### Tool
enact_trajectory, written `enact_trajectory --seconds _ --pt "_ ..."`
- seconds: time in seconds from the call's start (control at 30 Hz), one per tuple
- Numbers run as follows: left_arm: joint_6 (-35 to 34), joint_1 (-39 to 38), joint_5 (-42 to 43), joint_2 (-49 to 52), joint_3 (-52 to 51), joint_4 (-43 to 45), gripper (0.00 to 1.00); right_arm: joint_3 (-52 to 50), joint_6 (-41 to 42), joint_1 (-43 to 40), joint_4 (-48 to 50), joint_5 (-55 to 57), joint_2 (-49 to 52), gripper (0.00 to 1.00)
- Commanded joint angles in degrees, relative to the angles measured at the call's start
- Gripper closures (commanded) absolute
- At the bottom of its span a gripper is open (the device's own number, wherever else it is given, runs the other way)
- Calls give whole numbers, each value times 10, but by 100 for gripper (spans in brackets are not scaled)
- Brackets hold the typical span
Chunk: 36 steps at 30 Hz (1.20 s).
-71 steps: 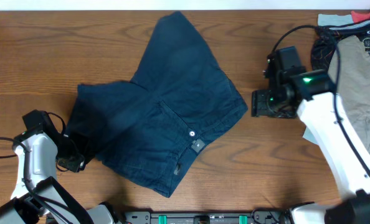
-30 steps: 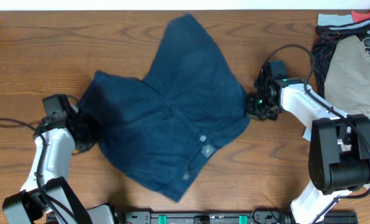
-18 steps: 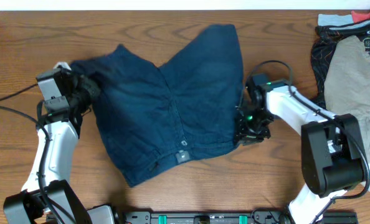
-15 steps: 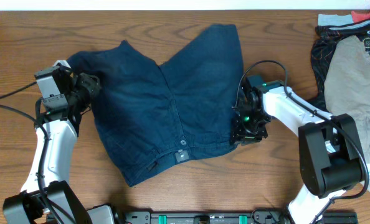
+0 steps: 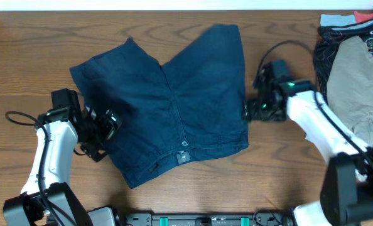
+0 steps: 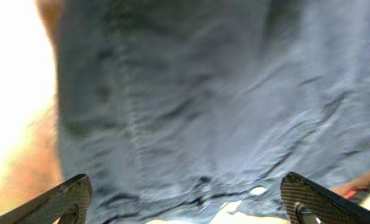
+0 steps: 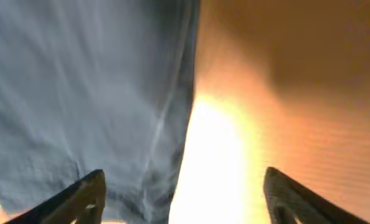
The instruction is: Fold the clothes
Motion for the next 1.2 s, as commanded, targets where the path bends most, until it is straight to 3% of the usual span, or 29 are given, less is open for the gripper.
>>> enact_trajectory --seconds 0.0,0.17,0.4,0.57,0.67,0.83,0.87,0.9,0.93,1.07,1.17 --pt "16 -9 -43 2 -12 -9 2 2 -22 -16 60 35 -17 20" --pt "15 -29 -43 2 -56 8 2 1 -26 -14 163 25 4 21" --pt "12 -44 -43 2 -122 59 2 1 -26 -12 233 8 68 22" --pt "13 -44 -43 2 -148 102 1 1 -26 -11 288 -68 121 27" --pt "13 -44 -43 2 -151 116 12 1 -25 -11 305 -96 144 38" --pt "13 -44 -43 2 -151 139 56 1 -23 -11 296 -96 176 68" --pt "13 -44 -43 2 -151 143 67 1 -23 -11 288 -93 180 80" --pt "13 -44 -43 2 -151 148 76 1 -23 -11 275 -86 181 98" --pt "13 -44 -43 2 -151 154 91 1 -23 -12 257 -71 181 99" --pt "13 -39 -44 2 -141 185 94 1 -3 -19 183 -9 177 99" --pt "13 -33 -43 2 -119 215 94 1 21 -23 120 -26 172 99"
